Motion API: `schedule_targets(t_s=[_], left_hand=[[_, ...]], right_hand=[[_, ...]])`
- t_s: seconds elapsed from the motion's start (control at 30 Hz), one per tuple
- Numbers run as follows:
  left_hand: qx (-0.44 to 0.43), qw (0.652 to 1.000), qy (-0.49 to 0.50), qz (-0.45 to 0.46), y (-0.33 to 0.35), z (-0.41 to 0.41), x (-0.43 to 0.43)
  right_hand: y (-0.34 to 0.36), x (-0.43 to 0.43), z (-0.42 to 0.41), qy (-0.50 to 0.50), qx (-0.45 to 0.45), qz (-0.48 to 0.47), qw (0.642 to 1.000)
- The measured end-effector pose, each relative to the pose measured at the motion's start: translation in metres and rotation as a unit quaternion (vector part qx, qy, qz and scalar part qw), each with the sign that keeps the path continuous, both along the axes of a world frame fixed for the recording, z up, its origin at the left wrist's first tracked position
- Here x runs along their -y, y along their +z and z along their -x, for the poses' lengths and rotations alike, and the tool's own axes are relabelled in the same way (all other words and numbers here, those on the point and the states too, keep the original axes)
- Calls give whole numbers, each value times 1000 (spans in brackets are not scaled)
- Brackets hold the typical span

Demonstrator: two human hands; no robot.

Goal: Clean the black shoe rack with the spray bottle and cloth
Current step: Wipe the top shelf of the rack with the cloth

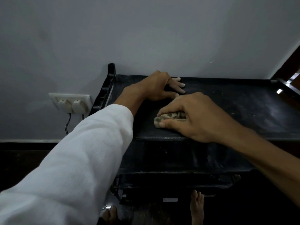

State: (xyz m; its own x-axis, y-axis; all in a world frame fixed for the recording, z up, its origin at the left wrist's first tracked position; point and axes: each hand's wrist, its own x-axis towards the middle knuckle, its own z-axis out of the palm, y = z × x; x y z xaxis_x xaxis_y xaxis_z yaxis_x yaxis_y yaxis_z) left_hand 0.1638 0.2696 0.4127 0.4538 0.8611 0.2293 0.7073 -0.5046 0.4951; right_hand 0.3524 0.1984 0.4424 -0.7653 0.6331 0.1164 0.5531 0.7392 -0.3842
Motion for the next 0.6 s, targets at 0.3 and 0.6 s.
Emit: schedule_targets(t_s=[0.3, 0.6], left_hand=[[1, 1000, 5, -3, -2, -3, -2], [-4, 1000, 0, 7, -2, 1, -5]], right_hand=[[17, -11, -29, 7, 64, 24, 998], [-1, 3, 16, 30, -30, -15, 999]])
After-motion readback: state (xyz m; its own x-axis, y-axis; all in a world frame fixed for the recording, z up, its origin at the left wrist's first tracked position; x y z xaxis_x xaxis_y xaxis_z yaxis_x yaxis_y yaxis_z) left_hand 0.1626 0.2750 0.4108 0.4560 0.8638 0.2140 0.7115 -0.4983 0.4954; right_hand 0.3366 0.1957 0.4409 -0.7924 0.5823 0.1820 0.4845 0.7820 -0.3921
